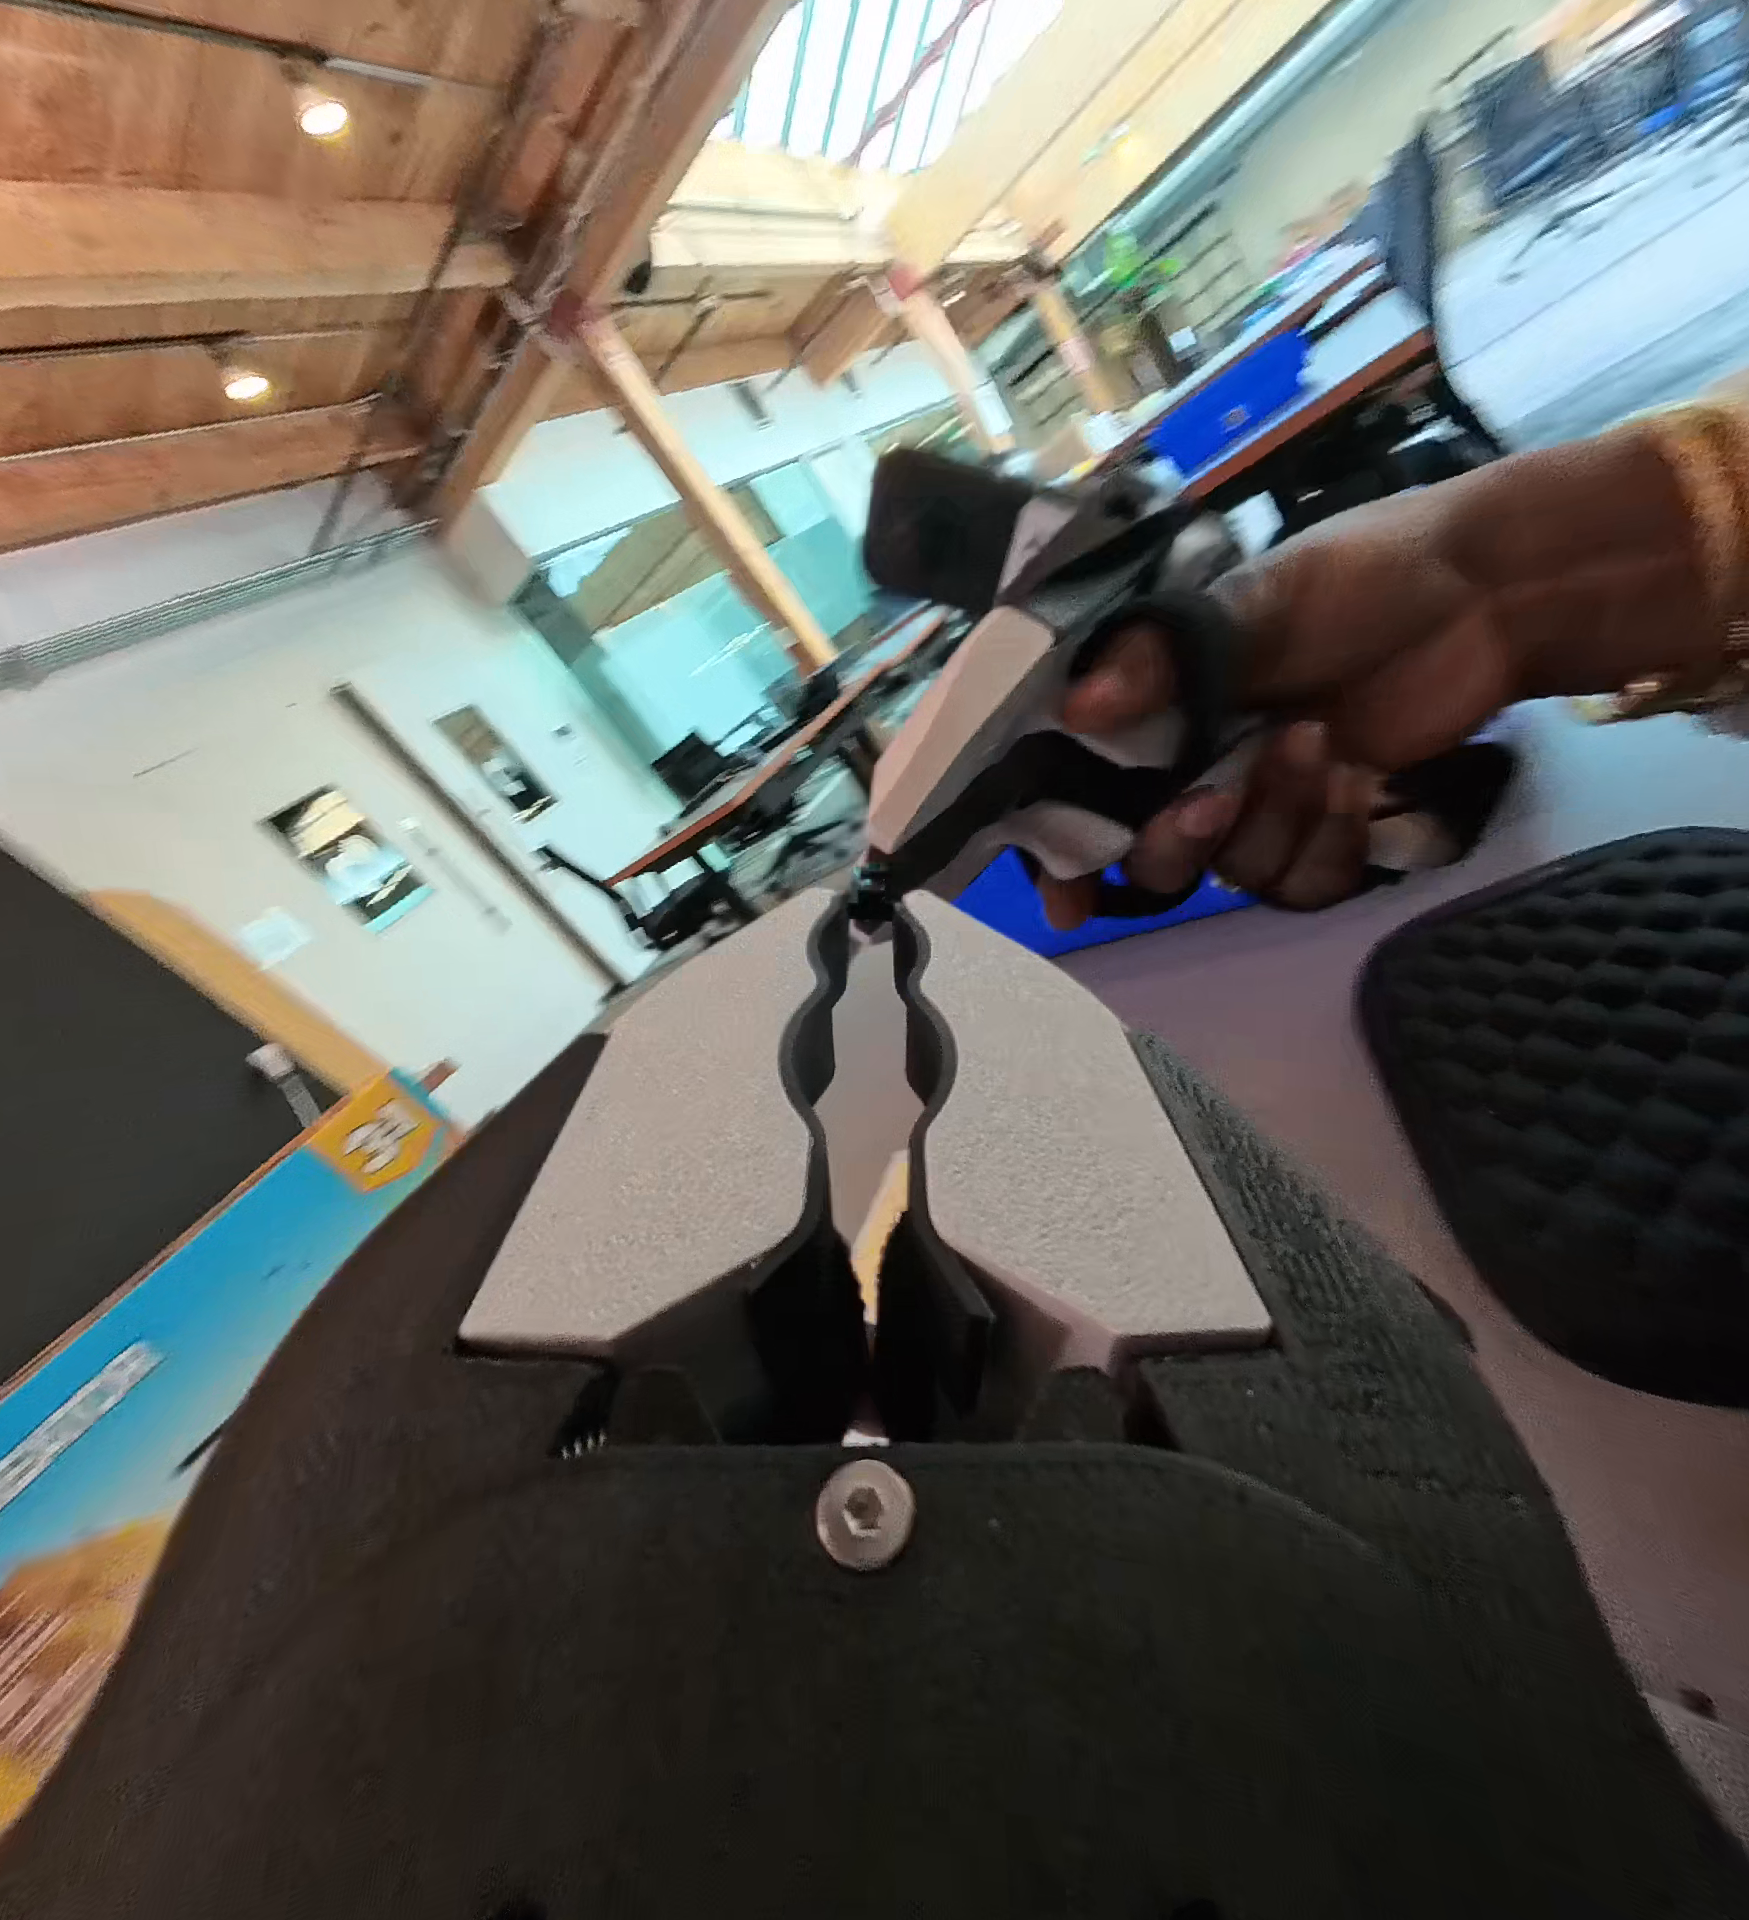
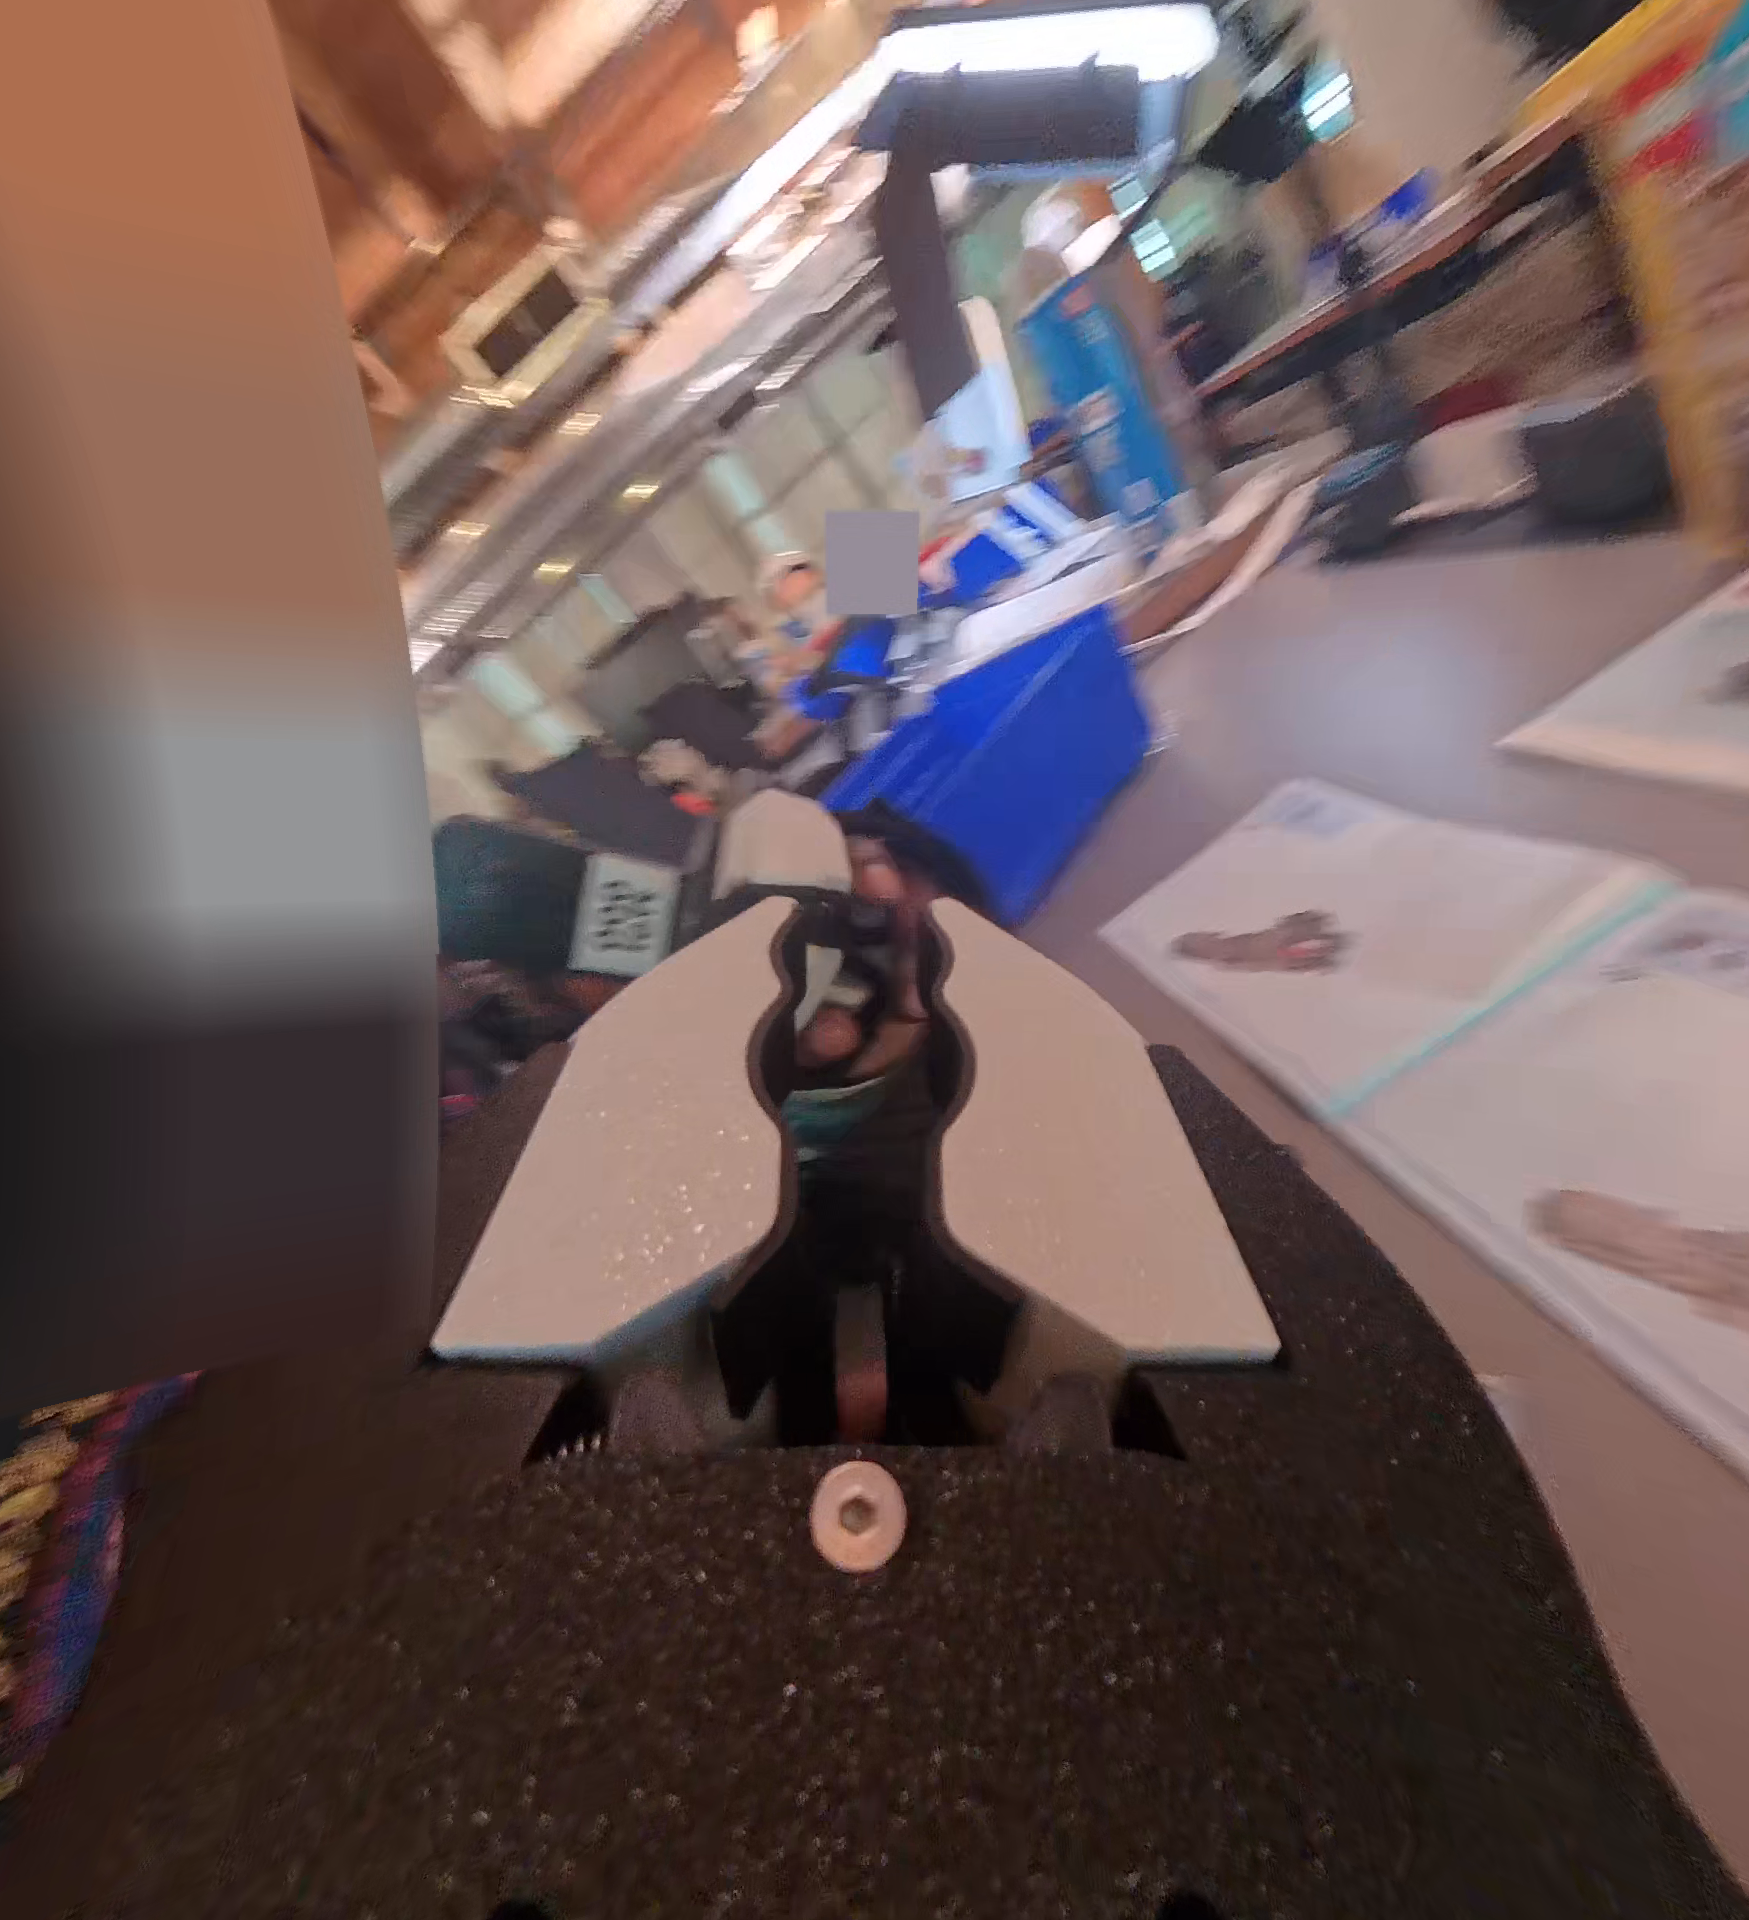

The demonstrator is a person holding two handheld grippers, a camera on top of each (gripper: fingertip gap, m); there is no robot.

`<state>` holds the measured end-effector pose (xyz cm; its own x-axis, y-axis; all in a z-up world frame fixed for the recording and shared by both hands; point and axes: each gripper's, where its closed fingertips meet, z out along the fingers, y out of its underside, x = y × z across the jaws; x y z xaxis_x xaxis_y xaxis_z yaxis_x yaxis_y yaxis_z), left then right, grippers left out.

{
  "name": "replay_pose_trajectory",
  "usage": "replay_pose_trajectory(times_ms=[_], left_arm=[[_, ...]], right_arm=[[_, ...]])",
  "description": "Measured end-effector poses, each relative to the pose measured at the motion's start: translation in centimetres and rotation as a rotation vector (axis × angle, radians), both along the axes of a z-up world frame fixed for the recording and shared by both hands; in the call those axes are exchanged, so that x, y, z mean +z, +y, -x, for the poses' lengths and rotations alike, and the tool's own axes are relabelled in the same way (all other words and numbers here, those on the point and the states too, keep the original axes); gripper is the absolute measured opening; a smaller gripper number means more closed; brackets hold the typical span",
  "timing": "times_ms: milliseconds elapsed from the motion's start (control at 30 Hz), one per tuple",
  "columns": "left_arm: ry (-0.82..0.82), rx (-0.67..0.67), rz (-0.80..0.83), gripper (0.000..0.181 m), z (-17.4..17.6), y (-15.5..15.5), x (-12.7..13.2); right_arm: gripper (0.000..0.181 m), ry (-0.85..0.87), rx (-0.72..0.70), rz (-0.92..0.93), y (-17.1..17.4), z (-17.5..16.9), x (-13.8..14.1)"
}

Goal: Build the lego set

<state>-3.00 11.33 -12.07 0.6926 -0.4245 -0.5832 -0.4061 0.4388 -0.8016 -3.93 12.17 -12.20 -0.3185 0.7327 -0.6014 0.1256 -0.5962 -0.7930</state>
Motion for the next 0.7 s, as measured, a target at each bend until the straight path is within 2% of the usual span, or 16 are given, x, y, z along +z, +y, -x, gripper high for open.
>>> replay_pose_trajectory(times_ms=[100, 200, 267, 467, 700], left_arm=[[0.039, 0.188, -0.054, 0.008, 1.6, 0.8, 0.0], [0.117, 0.301, -0.092, 0.008, 2.0, 1.1, -0.5], [0.150, 0.336, -0.101, 0.008, 2.0, 1.2, -0.8], [0.219, 0.389, -0.114, 0.008, 2.1, 1.4, -1.2], [0.271, 0.409, -0.131, 0.008, 2.1, 1.4, -1.5]], right_arm=[[0.022, -0.074, -0.244, -0.311, 1.4, 0.6, -0.2], [0.017, -0.134, -0.349, -0.544, 1.0, 1.1, 0.1], [0.016, -0.180, -0.368, -0.644, 0.8, 1.3, -0.2], [0.016, -0.266, -0.388, -0.767, 0.6, 1.6, -1.0], [0.011, -0.298, -0.393, -0.816, 0.6, 1.6, -1.3]])
